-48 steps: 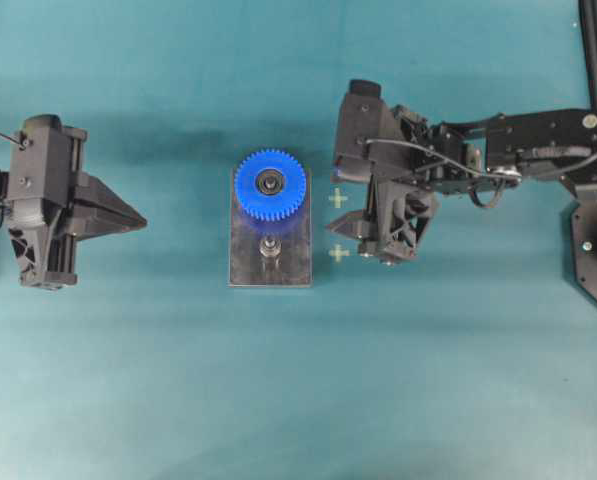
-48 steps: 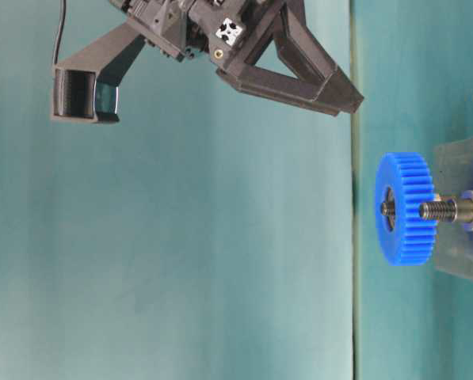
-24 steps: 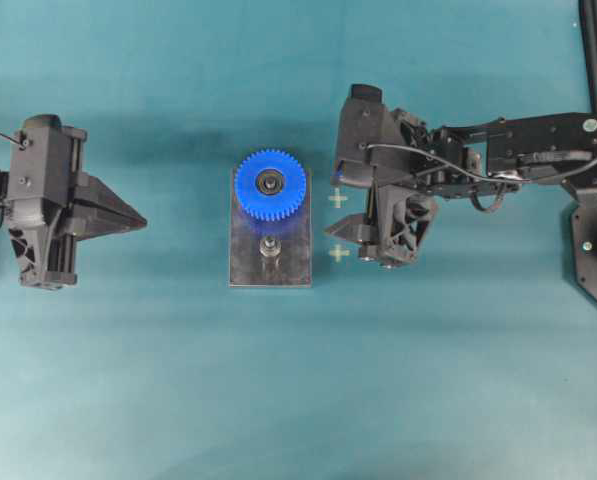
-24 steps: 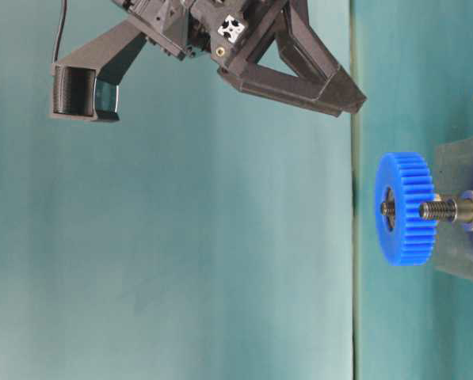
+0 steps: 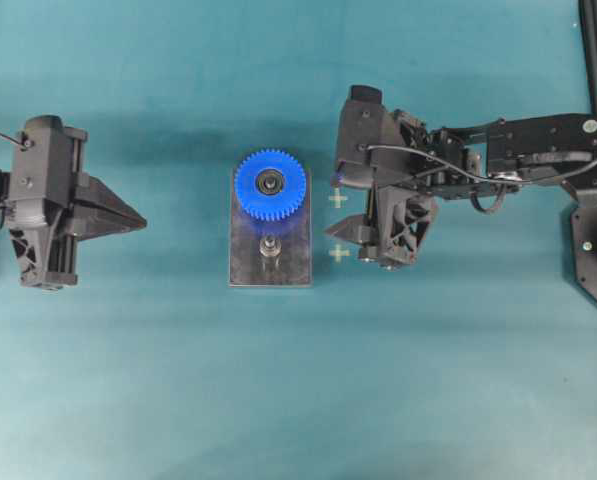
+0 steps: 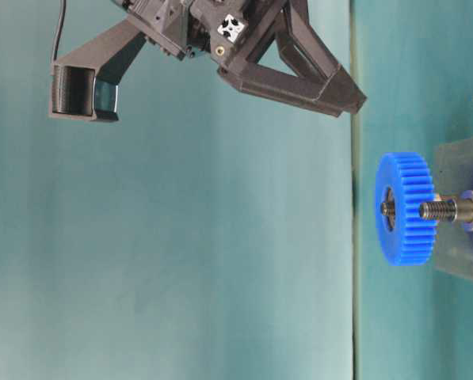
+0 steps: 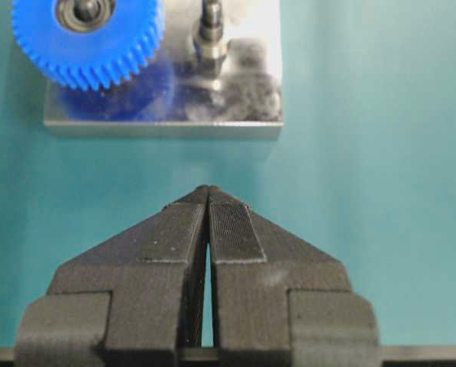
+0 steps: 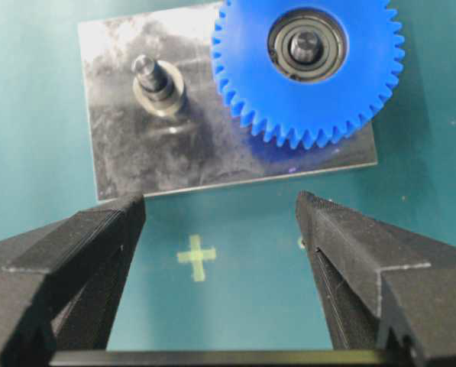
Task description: Fit the large gear onto the shaft.
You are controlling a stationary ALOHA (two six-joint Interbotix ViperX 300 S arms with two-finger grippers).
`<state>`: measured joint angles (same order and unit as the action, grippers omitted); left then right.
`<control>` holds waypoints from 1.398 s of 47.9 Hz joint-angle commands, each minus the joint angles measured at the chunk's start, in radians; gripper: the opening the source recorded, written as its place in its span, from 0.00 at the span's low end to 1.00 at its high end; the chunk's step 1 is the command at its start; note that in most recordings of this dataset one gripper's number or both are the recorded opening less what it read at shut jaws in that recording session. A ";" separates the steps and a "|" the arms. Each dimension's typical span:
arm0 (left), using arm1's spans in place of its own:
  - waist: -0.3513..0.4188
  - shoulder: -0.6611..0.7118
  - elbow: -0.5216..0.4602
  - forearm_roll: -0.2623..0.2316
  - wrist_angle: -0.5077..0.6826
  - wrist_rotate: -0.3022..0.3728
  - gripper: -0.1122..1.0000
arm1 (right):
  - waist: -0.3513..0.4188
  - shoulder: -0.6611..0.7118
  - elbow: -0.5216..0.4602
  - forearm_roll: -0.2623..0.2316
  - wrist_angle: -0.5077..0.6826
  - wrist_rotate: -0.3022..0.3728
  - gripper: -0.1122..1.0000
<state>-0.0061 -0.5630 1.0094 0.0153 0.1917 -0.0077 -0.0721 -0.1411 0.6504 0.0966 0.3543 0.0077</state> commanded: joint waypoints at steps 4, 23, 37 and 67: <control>-0.002 0.005 -0.012 0.003 -0.006 0.000 0.10 | 0.003 -0.023 -0.009 0.000 -0.012 0.002 0.87; -0.002 0.005 -0.020 0.003 -0.006 0.000 0.10 | 0.003 -0.023 -0.008 -0.002 -0.012 0.002 0.87; -0.002 0.005 -0.017 0.005 -0.005 0.000 0.10 | 0.003 -0.021 -0.009 0.000 -0.012 0.002 0.87; -0.005 0.005 -0.015 0.003 -0.006 -0.083 0.10 | 0.003 -0.023 -0.015 0.000 -0.012 0.002 0.87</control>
<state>-0.0061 -0.5538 1.0078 0.0169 0.1933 -0.0966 -0.0721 -0.1411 0.6504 0.0966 0.3482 0.0077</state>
